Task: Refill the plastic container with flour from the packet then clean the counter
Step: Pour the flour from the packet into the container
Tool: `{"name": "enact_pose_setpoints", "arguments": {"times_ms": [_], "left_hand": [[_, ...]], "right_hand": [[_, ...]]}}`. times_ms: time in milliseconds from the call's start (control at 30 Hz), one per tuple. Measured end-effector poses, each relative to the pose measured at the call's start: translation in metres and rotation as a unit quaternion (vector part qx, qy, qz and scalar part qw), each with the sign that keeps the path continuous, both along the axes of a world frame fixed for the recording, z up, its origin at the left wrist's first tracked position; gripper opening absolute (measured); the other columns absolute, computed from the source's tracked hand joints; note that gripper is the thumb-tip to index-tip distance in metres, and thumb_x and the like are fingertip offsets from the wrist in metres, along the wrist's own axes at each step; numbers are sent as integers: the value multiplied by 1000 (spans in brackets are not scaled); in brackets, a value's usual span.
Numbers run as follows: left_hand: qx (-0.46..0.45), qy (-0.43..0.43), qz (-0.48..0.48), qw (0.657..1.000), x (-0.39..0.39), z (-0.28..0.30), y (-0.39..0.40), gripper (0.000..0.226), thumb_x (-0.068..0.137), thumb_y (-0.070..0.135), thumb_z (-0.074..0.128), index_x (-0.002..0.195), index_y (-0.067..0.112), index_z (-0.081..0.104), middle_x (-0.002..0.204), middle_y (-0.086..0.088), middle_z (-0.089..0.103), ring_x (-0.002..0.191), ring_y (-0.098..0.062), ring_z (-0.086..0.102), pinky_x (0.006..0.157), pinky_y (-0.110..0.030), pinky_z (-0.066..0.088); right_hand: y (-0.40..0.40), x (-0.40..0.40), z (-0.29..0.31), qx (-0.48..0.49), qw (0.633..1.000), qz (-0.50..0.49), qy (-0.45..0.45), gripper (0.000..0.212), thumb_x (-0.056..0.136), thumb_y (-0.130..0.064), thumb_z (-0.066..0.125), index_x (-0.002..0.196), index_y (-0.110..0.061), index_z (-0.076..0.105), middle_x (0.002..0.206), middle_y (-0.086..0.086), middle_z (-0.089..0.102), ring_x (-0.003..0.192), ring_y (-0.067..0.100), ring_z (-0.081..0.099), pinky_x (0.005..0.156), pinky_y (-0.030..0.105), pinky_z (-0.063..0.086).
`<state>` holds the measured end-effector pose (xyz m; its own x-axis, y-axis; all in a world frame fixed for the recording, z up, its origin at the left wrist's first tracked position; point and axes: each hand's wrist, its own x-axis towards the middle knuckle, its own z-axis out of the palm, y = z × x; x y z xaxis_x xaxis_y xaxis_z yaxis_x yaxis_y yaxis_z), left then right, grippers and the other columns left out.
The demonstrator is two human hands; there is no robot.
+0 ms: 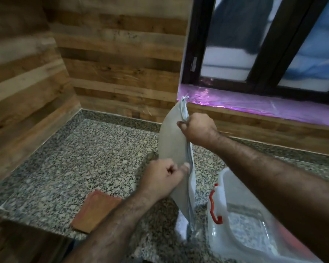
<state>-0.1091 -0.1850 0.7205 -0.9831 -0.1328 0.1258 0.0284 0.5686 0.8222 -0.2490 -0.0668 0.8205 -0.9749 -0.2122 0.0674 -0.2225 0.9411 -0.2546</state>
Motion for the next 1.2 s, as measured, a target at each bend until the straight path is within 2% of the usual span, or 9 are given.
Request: {"name": "enact_pose_setpoints", "arguments": {"times_ms": [233, 467, 600, 667, 800, 867, 967, 1067, 1200], "left_hand": [[180, 57, 127, 974, -54, 46, -10, 32, 97, 48, 73, 86, 18, 69, 78, 0, 72, 71, -19, 64, 67, -36, 52], [285, 21, 107, 952, -92, 94, 18, 27, 101, 39, 65, 90, 14, 67, 84, -10, 66, 68, -24, 56, 62, -38, 43], [350, -42, 36, 935, -96, 116, 36, 69, 82, 76, 72, 95, 8, 78, 81, -11, 71, 66, -26, 63, 68, -43, 51], [371, -58, -3, 927, -100, 123, 40, 75, 74, 90, 66, 78, 16, 71, 68, -6, 61, 56, -21, 52, 63, -35, 44], [412, -59, -38, 909, -113, 145, 43, 76, 84, 89, 55, 94, 16, 73, 75, -3, 61, 64, -18, 52, 63, -34, 41], [406, -62, -39, 911, -119, 160, 43, 68, 84, 85, 61, 90, 19, 73, 90, -8, 65, 66, -16, 56, 62, -30, 45], [304, -121, -31, 944, -120, 172, 52, 54, 80, 74, 67, 58, 28, 52, 55, 3, 48, 40, -10, 36, 51, -19, 27], [207, -168, -5, 964, -121, 169, 58, 41, 90, 49, 59, 59, 26, 47, 50, 5, 36, 41, -11, 26, 51, -20, 19], [200, -159, -11, 967, -118, 168, 57, 31, 96, 14, 49, 66, 19, 57, 46, 4, 39, 37, -10, 23, 46, -15, 20]], "right_hand": [[37, -3, 94, -164, 982, 13, 94, 50, 103, -56, 58, 75, -15, 65, 67, -4, 59, 64, 17, 60, 51, 24, 35], [75, 15, 164, -205, 966, 41, 154, 55, 102, -52, 64, 60, -18, 55, 61, -7, 55, 55, 7, 55, 54, 21, 41], [101, 28, 176, -217, 958, 64, 174, 55, 100, -53, 67, 59, -17, 57, 62, -5, 58, 53, 10, 58, 51, 24, 42], [114, 34, 180, -212, 958, 78, 178, 54, 99, -55, 67, 63, -15, 63, 66, -1, 65, 58, 14, 66, 54, 29, 51], [136, 49, 180, -233, 953, 94, 169, 51, 100, -48, 69, 58, -23, 56, 60, -9, 57, 41, -8, 56, 40, 7, 36], [145, 55, 176, -234, 951, 100, 176, 52, 100, -46, 70, 56, -23, 54, 57, -9, 55, 39, -6, 54, 40, 7, 34], [156, 59, 167, -220, 949, 109, 197, 51, 100, -47, 69, 58, -21, 57, 57, -6, 58, 44, -1, 55, 46, 10, 38], [164, 68, 161, -190, 946, 133, 226, 58, 101, -44, 69, 52, -22, 46, 50, -7, 45, 42, 0, 49, 41, 12, 32], [176, 74, 160, -227, 937, 142, 227, 55, 101, -44, 69, 54, -21, 52, 49, -8, 47, 39, 7, 43, 42, 14, 32]]}}
